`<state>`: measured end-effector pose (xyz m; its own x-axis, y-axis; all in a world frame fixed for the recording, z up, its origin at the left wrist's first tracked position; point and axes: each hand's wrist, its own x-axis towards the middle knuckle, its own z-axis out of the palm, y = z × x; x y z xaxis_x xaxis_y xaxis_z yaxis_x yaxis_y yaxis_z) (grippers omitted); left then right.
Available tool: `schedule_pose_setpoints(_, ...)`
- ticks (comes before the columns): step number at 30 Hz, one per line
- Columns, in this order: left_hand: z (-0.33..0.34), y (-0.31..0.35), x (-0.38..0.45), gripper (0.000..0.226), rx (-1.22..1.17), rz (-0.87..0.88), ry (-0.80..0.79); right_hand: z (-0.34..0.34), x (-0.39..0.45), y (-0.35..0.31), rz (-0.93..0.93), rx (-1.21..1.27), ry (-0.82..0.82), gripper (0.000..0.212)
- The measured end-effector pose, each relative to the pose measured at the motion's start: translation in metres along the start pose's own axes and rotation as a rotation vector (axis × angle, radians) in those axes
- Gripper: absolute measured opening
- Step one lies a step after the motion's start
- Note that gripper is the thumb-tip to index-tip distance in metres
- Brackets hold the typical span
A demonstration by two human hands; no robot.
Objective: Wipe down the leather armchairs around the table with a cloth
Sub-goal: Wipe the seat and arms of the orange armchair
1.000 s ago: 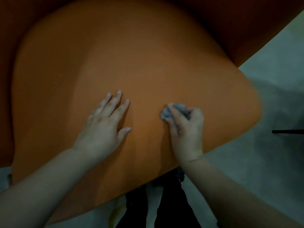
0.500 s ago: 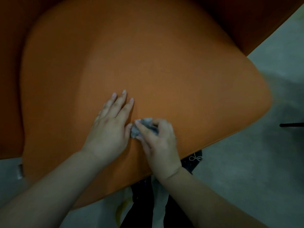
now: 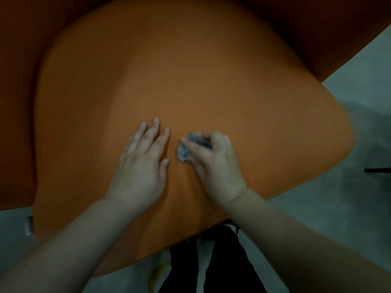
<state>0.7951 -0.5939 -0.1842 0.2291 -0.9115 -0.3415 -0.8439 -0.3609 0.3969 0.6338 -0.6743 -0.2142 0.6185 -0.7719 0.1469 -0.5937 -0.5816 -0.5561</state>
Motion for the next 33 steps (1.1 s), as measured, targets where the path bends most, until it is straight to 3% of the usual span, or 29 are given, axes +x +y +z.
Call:
schedule_pose_setpoints(5,-0.007,0.000,0.018,0.061,0.004,-0.026,0.029,-0.034,0.053,0.064,0.333,-0.043,0.272,0.032)
schedule_pose_setpoints(7,-0.011,0.003,0.025,0.062,0.005,-0.033,0.032,-0.033,0.046,0.055,0.317,-0.040,0.252,0.033)
schedule_pose_setpoints(12,-0.013,0.020,0.042,0.064,0.008,-0.017,0.020,-0.017,0.063,0.029,0.012,-0.038,0.009,0.036)
schedule_pose_setpoints(15,-0.013,0.031,0.056,0.065,0.006,-0.007,0.018,-0.034,0.089,0.058,0.093,-0.084,0.120,0.033)
schedule_pose_setpoints(19,-0.014,0.048,0.077,0.065,-0.007,0.008,0.033,-0.062,0.081,0.097,0.408,-0.093,0.289,0.035)
schedule_pose_setpoints(26,-0.010,0.090,0.110,0.065,-0.041,0.073,0.033,-0.067,0.095,0.100,0.213,-0.069,0.125,0.036)
schedule_pose_setpoints(33,-0.010,0.108,0.146,0.063,-0.042,0.088,0.026,-0.090,0.118,0.151,0.532,-0.088,0.258,0.041)
